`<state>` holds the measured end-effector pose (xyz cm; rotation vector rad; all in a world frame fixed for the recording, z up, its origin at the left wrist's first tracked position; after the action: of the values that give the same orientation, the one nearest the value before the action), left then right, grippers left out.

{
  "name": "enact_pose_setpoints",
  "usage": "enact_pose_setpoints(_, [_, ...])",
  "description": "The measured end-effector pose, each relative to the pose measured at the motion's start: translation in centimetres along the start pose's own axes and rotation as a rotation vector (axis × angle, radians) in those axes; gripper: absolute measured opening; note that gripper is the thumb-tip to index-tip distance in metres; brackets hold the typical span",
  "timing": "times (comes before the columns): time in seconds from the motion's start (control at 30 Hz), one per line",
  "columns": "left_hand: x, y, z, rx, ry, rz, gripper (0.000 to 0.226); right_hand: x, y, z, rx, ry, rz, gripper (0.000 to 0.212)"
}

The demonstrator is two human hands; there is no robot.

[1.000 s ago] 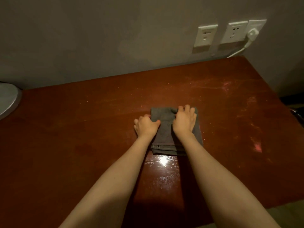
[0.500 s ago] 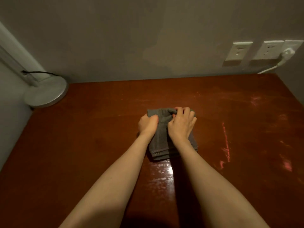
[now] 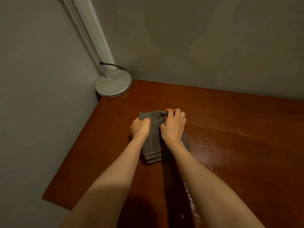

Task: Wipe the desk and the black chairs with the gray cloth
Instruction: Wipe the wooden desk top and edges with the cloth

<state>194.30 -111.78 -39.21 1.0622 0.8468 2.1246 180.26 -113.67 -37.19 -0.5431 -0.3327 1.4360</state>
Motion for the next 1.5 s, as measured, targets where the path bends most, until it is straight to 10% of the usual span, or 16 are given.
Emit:
enact_pose_setpoints(0.5, [-13.7,0.7,7.1,-0.190,0.054,-0.143,0.023,-7.6,-9.0,-11.2,0.000,-0.064,0.071,0.041])
enact_pose_setpoints(0.67, [-14.4,0.8,6.2,-0.521,0.147,-0.461,0.066,-6.7,-9.1,-14.5,0.052,-0.132,0.087,0.049])
enact_pose_setpoints(1.5, [-7.9,3.0,-11.1,-1.024,-0.062,-0.746,0.052,-7.7,4.8,-7.1,0.041,-0.190,0.113,0.052])
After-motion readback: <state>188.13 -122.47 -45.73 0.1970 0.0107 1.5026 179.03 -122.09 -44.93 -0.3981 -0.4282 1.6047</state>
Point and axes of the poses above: each hand's wrist, its own x-axis away from the middle knuckle, its own z-axis out of the back of the hand, y = z × x, the point moved 7 cm from there along -x, towards the middle knuckle, and after that the axes turned 3 degrees about -x, right-handed, at the moved point
